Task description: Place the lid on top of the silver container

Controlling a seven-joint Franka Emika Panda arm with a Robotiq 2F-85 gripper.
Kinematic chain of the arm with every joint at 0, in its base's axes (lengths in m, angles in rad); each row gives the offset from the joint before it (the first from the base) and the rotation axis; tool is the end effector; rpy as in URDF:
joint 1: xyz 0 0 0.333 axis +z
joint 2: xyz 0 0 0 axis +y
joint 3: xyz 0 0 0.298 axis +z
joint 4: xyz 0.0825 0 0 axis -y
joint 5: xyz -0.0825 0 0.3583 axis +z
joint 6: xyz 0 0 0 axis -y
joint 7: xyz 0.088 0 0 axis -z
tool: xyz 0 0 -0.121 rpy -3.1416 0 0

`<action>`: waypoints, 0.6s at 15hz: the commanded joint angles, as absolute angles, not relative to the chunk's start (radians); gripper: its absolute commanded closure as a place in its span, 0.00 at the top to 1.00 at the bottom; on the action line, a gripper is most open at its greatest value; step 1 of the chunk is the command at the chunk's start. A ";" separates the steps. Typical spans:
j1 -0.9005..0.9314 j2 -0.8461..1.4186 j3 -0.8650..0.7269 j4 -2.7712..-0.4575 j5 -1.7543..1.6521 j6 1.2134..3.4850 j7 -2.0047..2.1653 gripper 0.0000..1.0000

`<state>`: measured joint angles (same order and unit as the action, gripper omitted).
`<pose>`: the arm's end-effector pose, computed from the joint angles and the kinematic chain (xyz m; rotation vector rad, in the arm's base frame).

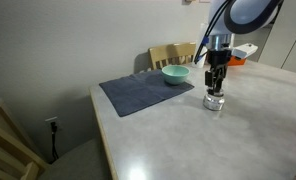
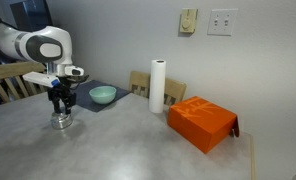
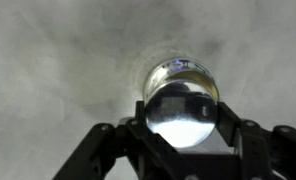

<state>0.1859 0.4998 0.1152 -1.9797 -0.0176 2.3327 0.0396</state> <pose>0.5449 0.1685 0.1923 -3.0865 -0.4107 0.2320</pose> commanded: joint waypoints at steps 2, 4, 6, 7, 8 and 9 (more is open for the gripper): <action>0.172 0.528 0.130 -1.945 0.004 2.289 0.009 0.44; 0.188 0.521 0.123 -1.954 -0.009 2.298 0.040 0.44; 0.203 0.517 0.118 -1.963 -0.022 2.306 0.064 0.44; 0.210 0.516 0.116 -1.965 -0.027 2.308 0.076 0.44; 0.216 0.514 0.114 -1.968 -0.030 2.310 0.088 0.44; 0.221 0.513 0.114 -1.969 -0.033 2.311 0.096 0.44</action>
